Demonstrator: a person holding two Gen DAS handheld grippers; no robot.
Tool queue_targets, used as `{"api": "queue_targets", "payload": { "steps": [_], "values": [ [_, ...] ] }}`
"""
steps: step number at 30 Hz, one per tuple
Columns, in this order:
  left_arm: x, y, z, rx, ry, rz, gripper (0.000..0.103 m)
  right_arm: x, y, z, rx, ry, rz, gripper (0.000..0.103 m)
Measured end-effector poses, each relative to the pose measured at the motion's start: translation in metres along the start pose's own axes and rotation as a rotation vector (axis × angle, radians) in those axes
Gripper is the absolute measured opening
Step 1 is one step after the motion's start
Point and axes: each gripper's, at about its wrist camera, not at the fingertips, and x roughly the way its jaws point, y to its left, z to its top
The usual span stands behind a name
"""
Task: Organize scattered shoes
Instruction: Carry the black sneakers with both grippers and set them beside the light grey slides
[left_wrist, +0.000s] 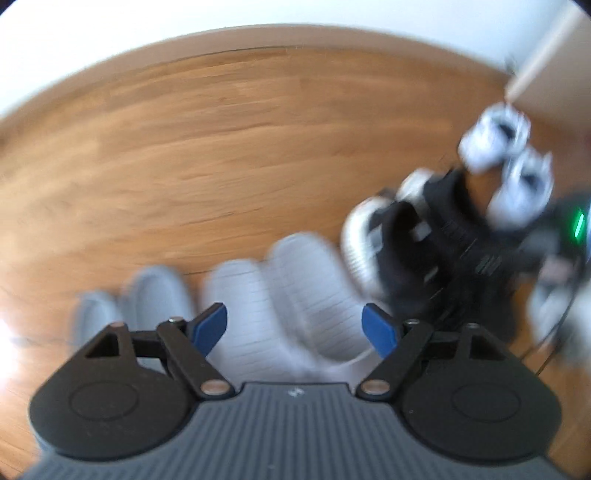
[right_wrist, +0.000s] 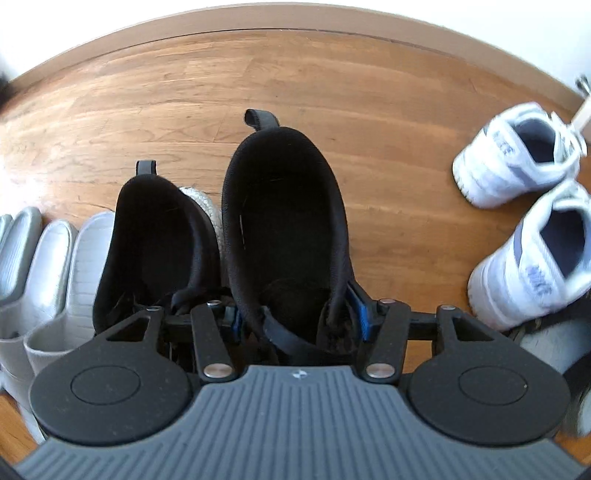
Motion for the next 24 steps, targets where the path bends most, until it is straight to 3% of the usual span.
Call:
{"api": "queue_targets", "payload": {
  "steps": [3, 5, 9, 11, 14, 19, 23, 24],
  "values": [
    [-0.032, 0.056, -0.033, 0.088, 0.018, 0.109, 0.082, 0.004, 0.009, -0.003, 0.070, 0.032, 0.000, 0.052],
    [-0.047, 0.091, -0.054, 0.058, 0.027, 0.149, 0.083, 0.004, 0.011, -0.005, 0.134, 0.058, -0.006, 0.052],
    [-0.065, 0.170, -0.105, -0.230, 0.019, 0.133, 0.083, 0.004, 0.023, -0.006, 0.267, 0.121, -0.046, 0.052],
    [-0.064, 0.199, -0.124, -0.392, 0.017, 0.072, 0.083, 0.004, 0.037, -0.008, 0.318, 0.142, -0.091, 0.052],
    [-0.064, 0.229, -0.134, -0.508, 0.009, 0.002, 0.083, 0.004, 0.066, -0.007, 0.332, 0.148, -0.120, 0.053],
    [-0.082, 0.257, -0.132, -0.579, -0.069, 0.041, 0.084, 0.012, 0.120, 0.003, 0.329, 0.144, -0.167, 0.056],
    [-0.084, 0.250, -0.126, -0.506, -0.108, 0.021, 0.088, 0.018, 0.150, 0.019, 0.293, 0.165, -0.130, 0.065],
    [-0.077, 0.248, -0.127, -0.468, -0.100, 0.021, 0.088, 0.018, 0.155, 0.022, 0.273, 0.170, -0.110, 0.072]
  ]
}}
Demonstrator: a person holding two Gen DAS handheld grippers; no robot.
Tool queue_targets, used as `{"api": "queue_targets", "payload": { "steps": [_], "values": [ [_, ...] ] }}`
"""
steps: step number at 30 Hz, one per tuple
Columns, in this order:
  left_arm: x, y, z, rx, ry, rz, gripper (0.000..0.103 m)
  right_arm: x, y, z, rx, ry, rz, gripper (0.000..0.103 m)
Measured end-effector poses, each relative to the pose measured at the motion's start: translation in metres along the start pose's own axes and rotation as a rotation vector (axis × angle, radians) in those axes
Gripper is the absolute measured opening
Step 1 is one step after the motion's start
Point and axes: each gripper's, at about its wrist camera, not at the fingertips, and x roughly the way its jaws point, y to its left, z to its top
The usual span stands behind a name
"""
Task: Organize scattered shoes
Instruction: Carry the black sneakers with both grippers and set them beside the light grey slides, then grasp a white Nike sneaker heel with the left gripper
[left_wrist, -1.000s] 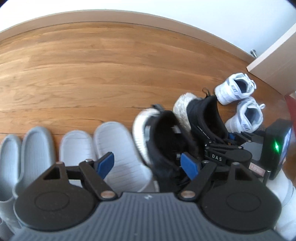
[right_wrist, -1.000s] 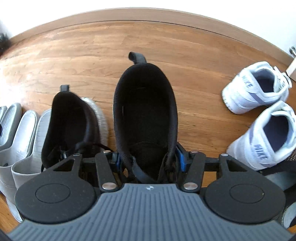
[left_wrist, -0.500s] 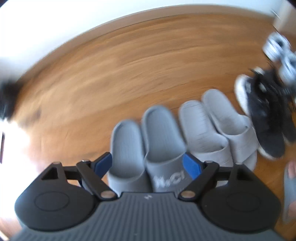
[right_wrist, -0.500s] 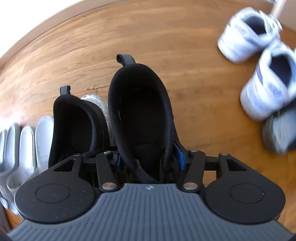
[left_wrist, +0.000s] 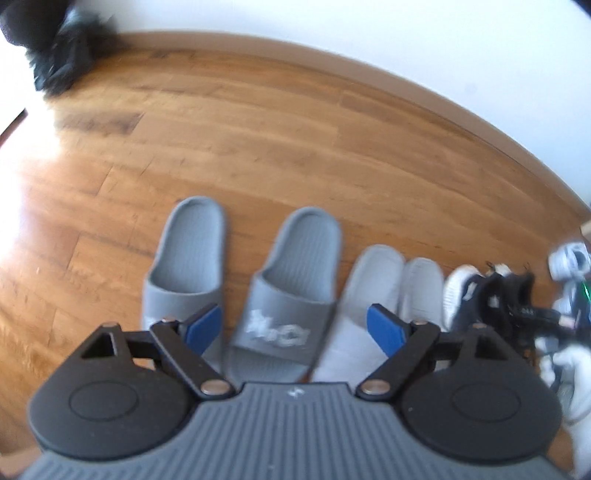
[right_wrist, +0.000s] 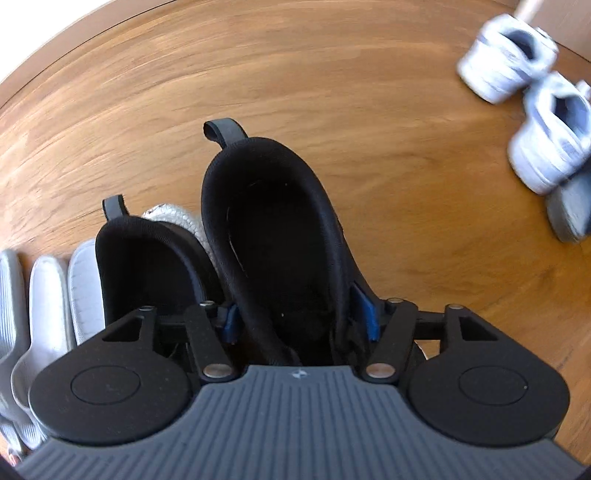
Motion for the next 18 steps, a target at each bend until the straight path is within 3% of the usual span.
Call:
{"api": "queue_targets", "payload": {
  "steps": [4, 7, 10, 14, 18],
  "values": [
    [0.024, 0.003, -0.019, 0.071, 0.063, 0.012, 0.088, -0.019, -0.035, -0.003, 0.025, 0.002, 0.184, 0.089],
    [0.036, 0.003, -0.023, 0.070, 0.104, -0.030, 0.088, -0.040, -0.077, -0.010, 0.052, -0.068, 0.273, 0.102],
    [0.041, -0.007, -0.023, 0.085, 0.125, -0.063, 0.088, -0.046, -0.107, -0.021, 0.041, -0.098, 0.253, 0.102],
    [0.036, -0.018, -0.026, 0.138, 0.110, -0.092, 0.088, -0.028, -0.125, -0.039, 0.072, -0.003, 0.253, 0.100],
    [0.041, -0.027, -0.029, 0.172, 0.123, -0.081, 0.088, -0.006, -0.104, -0.052, 0.007, 0.049, 0.285, 0.084]
  ]
}}
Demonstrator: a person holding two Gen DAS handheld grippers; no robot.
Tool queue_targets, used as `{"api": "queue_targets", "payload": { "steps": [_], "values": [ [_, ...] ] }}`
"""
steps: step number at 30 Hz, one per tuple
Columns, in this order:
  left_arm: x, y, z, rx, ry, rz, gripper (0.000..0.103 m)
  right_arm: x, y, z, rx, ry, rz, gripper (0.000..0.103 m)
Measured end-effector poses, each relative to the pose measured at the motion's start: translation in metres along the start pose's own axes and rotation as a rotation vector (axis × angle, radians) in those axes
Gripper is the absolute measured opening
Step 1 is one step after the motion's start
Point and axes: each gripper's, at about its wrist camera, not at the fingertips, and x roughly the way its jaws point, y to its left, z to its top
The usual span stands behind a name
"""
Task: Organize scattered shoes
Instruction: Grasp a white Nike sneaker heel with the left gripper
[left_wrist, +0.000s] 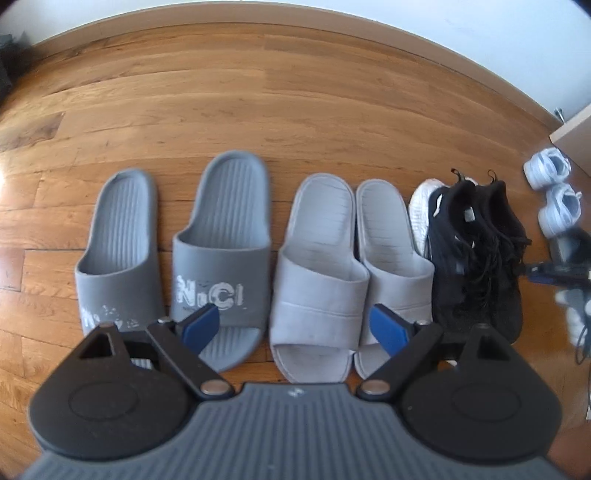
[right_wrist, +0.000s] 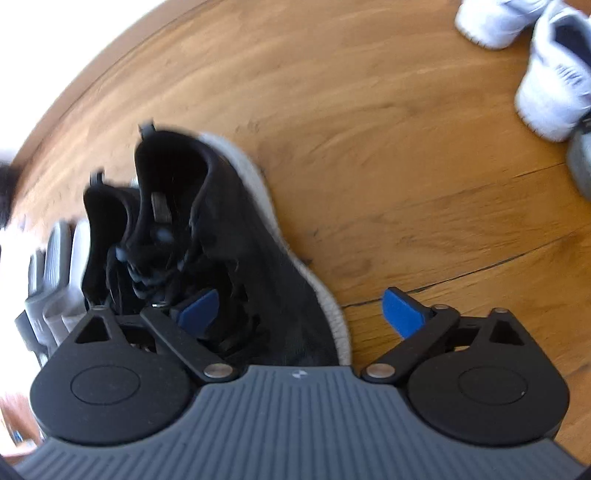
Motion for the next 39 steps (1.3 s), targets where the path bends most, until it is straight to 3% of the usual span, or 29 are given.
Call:
{"api": "queue_targets", "payload": {
  "steps": [3, 6, 8, 12, 14, 17, 18, 21, 24, 27, 29, 31, 33, 39],
  "values": [
    [0.002, -0.019, 0.000, 0.063, 0.023, 0.023, 0.088, -0.003, 0.015, -0.005, -0.054, 0.002, 0.010, 0.083],
    [0.006, -0.061, 0.008, 0.174, 0.052, 0.004, 0.088, -0.037, 0.019, -0.010, -0.164, -0.083, -0.009, 0.086],
    [0.009, -0.095, 0.015, 0.252, 0.053, -0.021, 0.088, -0.062, 0.006, -0.014, -0.188, -0.157, -0.050, 0.095],
    [0.033, -0.211, 0.041, 0.430, 0.059, -0.119, 0.089, -0.105, -0.048, -0.028, -0.090, -0.286, -0.122, 0.100],
    [0.052, -0.268, 0.057, 0.454, 0.061, -0.154, 0.089, -0.117, -0.089, -0.037, 0.020, -0.316, -0.149, 0.100],
    [0.085, -0.361, 0.096, 0.309, 0.008, -0.261, 0.089, -0.128, -0.150, -0.054, 0.196, -0.335, -0.176, 0.100],
    [0.101, -0.395, 0.112, 0.204, 0.001, -0.311, 0.089, -0.130, -0.167, -0.060, 0.251, -0.332, -0.176, 0.100],
    [0.147, -0.472, 0.149, -0.047, 0.062, -0.421, 0.089, -0.140, -0.204, -0.076, 0.369, -0.327, -0.182, 0.100],
    [0.188, -0.531, 0.172, -0.133, 0.061, -0.449, 0.089, -0.142, -0.224, -0.087, 0.417, -0.331, -0.192, 0.100],
    [0.221, -0.567, 0.178, -0.177, 0.087, -0.348, 0.089, -0.144, -0.237, -0.092, 0.413, -0.312, -0.204, 0.100],
    [0.242, -0.587, 0.177, -0.167, 0.120, -0.320, 0.089, -0.149, -0.245, -0.095, 0.393, -0.310, -0.223, 0.100],
    [0.259, -0.602, 0.175, -0.129, 0.141, -0.295, 0.075, -0.156, -0.255, -0.099, 0.383, -0.325, -0.229, 0.100],
    [0.264, -0.610, 0.172, -0.085, 0.120, -0.243, 0.046, -0.159, -0.266, -0.102, 0.401, -0.333, -0.226, 0.100],
    [0.251, -0.573, 0.165, 0.012, 0.047, -0.198, 0.034, -0.155, -0.290, -0.114, 0.465, -0.319, -0.196, 0.100]
  ]
}}
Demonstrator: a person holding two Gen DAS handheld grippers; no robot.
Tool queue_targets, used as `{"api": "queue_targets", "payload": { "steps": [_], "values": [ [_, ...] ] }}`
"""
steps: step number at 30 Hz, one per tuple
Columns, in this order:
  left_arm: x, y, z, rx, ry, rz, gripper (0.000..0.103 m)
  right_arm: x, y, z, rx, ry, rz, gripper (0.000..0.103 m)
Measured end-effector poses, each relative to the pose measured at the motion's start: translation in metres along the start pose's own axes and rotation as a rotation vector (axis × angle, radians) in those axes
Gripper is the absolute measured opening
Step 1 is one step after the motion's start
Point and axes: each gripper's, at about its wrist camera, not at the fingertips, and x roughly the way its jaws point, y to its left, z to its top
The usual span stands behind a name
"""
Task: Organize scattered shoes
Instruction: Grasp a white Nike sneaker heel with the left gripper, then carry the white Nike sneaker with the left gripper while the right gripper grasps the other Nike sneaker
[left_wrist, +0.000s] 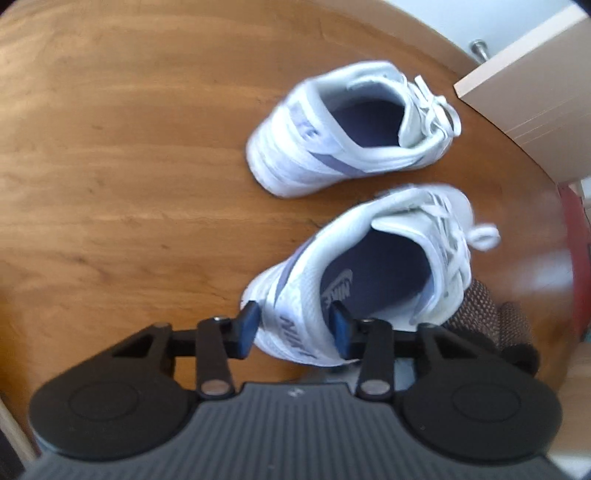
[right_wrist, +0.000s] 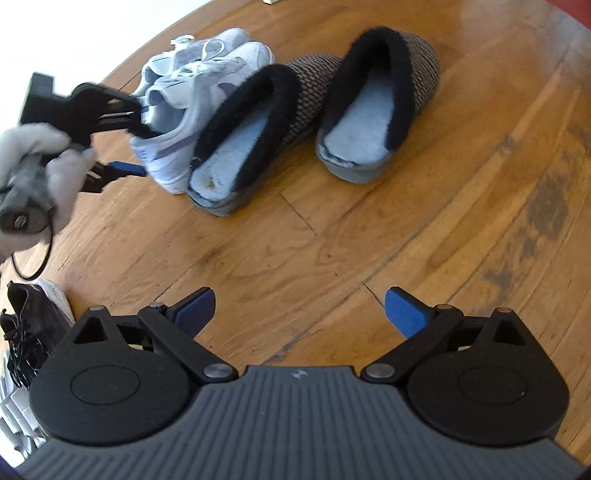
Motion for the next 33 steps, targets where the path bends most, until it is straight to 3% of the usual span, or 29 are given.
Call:
{"api": "queue_targets", "payload": {
  "steps": [4, 6, 7, 9, 10, 12, 15, 18, 20, 22, 25, 27, 28, 30, 33],
  "values": [
    [-0.026, 0.062, 0.001, 0.055, -0.031, 0.002, 0.035, 0.002, 0.001, -0.005, -0.006, 0.016, 0.015, 0.100],
    [-0.042, 0.098, 0.009, -0.008, -0.060, 0.016, 0.032, 0.001, 0.005, -0.008, -0.024, 0.020, 0.020, 0.100],
    [-0.051, 0.115, 0.014, -0.042, -0.074, 0.023, 0.035, 0.000, 0.007, -0.009, -0.039, 0.023, 0.024, 0.100],
    [-0.070, 0.141, 0.018, -0.140, -0.083, 0.028, 0.060, -0.002, 0.012, -0.012, -0.068, 0.027, 0.026, 0.100],
    [-0.084, 0.147, 0.016, -0.157, -0.099, 0.025, 0.065, -0.003, 0.014, -0.013, -0.082, 0.027, 0.021, 0.100],
    [-0.112, 0.133, 0.007, -0.083, -0.157, -0.016, 0.074, -0.003, 0.016, -0.014, -0.091, 0.031, 0.017, 0.100],
    [-0.132, 0.092, -0.007, 0.108, -0.213, -0.129, 0.087, -0.003, 0.019, -0.014, -0.092, 0.036, 0.016, 0.100],
    [-0.122, 0.054, -0.021, 0.248, -0.214, -0.197, 0.090, -0.001, 0.025, -0.012, -0.101, 0.038, 0.016, 0.100],
    [-0.107, 0.042, -0.020, 0.273, -0.177, -0.141, 0.090, 0.000, 0.031, -0.012, -0.104, 0.040, 0.025, 0.100],
    [-0.073, 0.032, -0.022, 0.297, -0.091, 0.003, 0.090, 0.001, 0.037, -0.012, -0.110, 0.041, 0.035, 0.100],
    [-0.059, 0.038, -0.028, 0.307, -0.088, 0.030, 0.074, 0.004, 0.047, -0.013, -0.135, 0.048, 0.047, 0.100],
    [-0.064, 0.044, -0.030, 0.343, -0.120, 0.027, 0.049, 0.006, 0.050, -0.013, -0.151, 0.050, 0.041, 0.100],
    [-0.071, 0.051, -0.029, 0.358, -0.116, -0.010, 0.041, 0.006, 0.051, -0.013, -0.158, 0.051, 0.037, 0.100],
    [-0.089, 0.062, -0.024, 0.358, -0.084, -0.077, 0.013, 0.008, 0.051, -0.012, -0.160, 0.051, 0.029, 0.100],
    [-0.104, 0.083, -0.019, 0.385, -0.060, -0.146, 0.000, 0.010, 0.048, -0.009, -0.143, 0.049, 0.016, 0.100]
  ]
}}
